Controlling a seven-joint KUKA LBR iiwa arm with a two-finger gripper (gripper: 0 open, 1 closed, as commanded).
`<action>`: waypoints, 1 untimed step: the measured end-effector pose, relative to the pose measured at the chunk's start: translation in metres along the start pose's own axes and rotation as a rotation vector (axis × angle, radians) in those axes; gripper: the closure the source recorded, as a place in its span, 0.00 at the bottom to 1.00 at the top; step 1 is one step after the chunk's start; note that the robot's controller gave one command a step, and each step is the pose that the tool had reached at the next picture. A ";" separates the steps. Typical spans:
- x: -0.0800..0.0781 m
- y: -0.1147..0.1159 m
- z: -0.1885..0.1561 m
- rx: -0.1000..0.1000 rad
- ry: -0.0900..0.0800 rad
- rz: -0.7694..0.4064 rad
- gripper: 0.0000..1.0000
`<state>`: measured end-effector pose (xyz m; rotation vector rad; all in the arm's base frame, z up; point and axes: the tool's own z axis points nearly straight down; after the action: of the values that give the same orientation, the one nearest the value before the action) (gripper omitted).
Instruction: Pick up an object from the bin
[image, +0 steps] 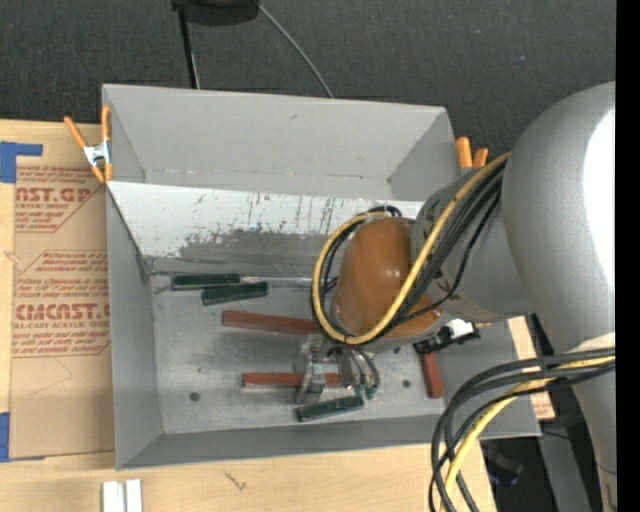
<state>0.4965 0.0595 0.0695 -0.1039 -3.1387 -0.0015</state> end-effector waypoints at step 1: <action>0.000 0.000 0.000 0.000 0.000 0.000 1.00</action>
Offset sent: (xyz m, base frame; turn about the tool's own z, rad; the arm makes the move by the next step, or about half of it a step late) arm -0.0007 0.0181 0.1673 0.0271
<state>0.4965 0.0595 0.0695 -0.1037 -3.1387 -0.0015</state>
